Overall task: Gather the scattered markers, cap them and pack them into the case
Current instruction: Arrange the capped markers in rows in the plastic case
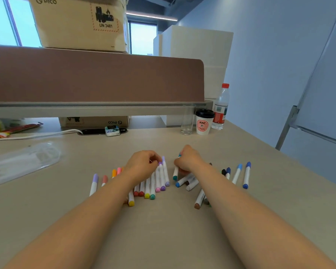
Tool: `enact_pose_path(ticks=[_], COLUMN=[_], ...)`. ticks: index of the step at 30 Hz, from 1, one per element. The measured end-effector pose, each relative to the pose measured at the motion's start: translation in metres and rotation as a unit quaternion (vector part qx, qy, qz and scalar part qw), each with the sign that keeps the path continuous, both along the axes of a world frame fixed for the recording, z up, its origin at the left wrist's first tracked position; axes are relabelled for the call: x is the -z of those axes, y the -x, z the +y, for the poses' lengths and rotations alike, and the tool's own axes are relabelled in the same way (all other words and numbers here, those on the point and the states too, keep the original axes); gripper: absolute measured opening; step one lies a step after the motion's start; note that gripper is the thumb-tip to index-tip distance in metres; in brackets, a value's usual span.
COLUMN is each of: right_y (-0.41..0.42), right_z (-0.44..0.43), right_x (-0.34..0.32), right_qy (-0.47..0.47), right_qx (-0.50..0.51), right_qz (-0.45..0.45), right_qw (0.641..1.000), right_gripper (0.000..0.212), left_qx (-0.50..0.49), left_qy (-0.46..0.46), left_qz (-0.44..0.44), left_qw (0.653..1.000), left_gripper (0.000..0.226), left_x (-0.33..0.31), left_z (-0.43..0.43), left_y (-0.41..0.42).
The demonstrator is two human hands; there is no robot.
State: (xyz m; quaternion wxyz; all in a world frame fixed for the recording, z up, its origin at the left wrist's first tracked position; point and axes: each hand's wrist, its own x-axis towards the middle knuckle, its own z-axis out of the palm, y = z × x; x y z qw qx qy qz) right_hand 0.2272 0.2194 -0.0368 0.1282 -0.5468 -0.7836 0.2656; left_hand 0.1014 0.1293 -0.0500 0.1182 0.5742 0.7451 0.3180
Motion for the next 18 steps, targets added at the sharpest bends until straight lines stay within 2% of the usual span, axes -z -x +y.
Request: enact_pose_path(ticks=[2, 5, 7, 11, 14, 18], right_y=[0.007, 0.014, 0.019, 0.045, 0.088, 0.151], right_z=[-0.001, -0.005, -0.010, -0.037, -0.071, -0.121], right_x=[-0.001, -0.002, -0.006, -0.016, -0.020, -0.015], right_qy=[-0.015, -0.018, -0.029, -0.137, -0.176, -0.188], right_qx=[-0.005, -0.014, -0.010, -0.031, -0.121, -0.262], right_qz=[-0.066, -0.161, -0.176, -0.077, 0.004, 0.039], right_qw=[0.998, 0.987, 0.984, 0.987, 0.977, 0.946], right_gripper=[0.013, 0.020, 0.014, 0.020, 0.016, 0.015], left_qx=[-0.007, -0.019, -0.035, -0.088, -0.136, -0.239], left_qy=[0.007, 0.019, 0.015, 0.013, 0.023, 0.048], left_qz=[0.021, 0.031, 0.034, 0.035, 0.078, 0.162], left_qw=[1.000, 0.999, 0.999, 0.995, 0.987, 0.956], left_gripper=[0.022, 0.021, 0.019, 0.020, 0.020, 0.028], left_x=[-0.001, -0.003, -0.005, -0.008, -0.009, -0.002], left_z=[-0.007, -0.020, -0.031, -0.060, -0.089, -0.145], left_y=[0.009, 0.023, 0.035, 0.063, 0.091, 0.139])
